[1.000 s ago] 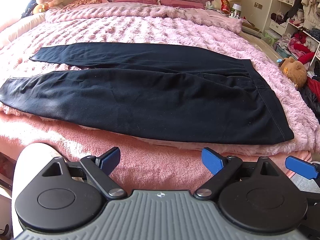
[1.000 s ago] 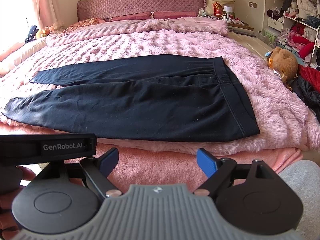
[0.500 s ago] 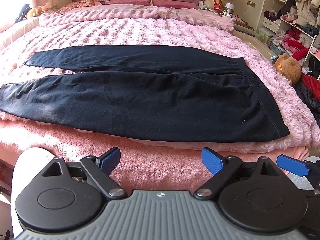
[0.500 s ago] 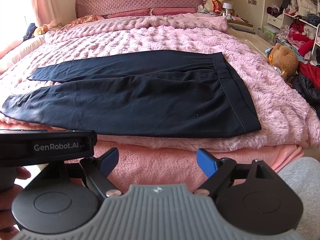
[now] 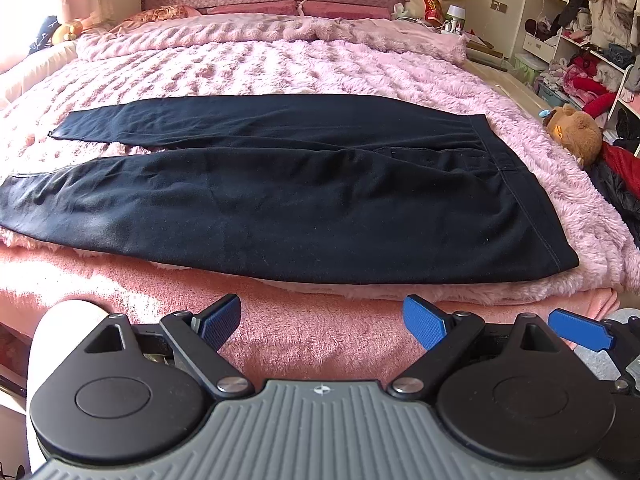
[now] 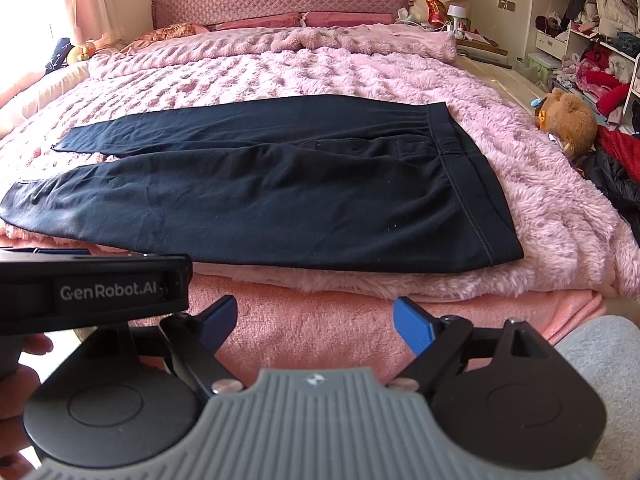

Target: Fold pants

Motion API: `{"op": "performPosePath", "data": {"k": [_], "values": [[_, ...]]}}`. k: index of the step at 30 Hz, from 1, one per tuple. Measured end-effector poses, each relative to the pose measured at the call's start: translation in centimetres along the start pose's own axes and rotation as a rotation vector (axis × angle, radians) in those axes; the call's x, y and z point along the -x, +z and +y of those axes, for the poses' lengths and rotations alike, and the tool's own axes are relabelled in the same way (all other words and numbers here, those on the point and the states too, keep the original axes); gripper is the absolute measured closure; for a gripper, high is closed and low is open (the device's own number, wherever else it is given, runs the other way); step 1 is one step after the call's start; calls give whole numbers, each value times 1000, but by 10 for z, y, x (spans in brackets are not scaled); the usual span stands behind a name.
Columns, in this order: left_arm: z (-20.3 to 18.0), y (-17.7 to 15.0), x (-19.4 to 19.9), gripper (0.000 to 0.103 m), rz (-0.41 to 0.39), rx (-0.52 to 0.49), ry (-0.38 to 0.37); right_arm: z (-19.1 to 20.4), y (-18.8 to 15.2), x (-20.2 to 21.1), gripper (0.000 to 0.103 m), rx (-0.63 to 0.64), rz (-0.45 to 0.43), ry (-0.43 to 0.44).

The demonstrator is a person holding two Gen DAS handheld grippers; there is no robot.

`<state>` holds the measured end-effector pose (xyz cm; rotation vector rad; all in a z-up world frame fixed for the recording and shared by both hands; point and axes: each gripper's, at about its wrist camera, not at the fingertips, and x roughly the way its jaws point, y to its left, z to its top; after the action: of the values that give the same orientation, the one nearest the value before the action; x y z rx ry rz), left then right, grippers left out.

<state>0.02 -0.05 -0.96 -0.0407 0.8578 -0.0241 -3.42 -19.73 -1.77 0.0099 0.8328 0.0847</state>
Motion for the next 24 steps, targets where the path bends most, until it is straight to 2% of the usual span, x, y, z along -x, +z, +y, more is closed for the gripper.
{"op": "performPosePath", "data": {"k": [24], "values": [[1, -2, -9, 2, 28, -16, -13, -3, -3, -13, 22, -5, 43, -6]]}}
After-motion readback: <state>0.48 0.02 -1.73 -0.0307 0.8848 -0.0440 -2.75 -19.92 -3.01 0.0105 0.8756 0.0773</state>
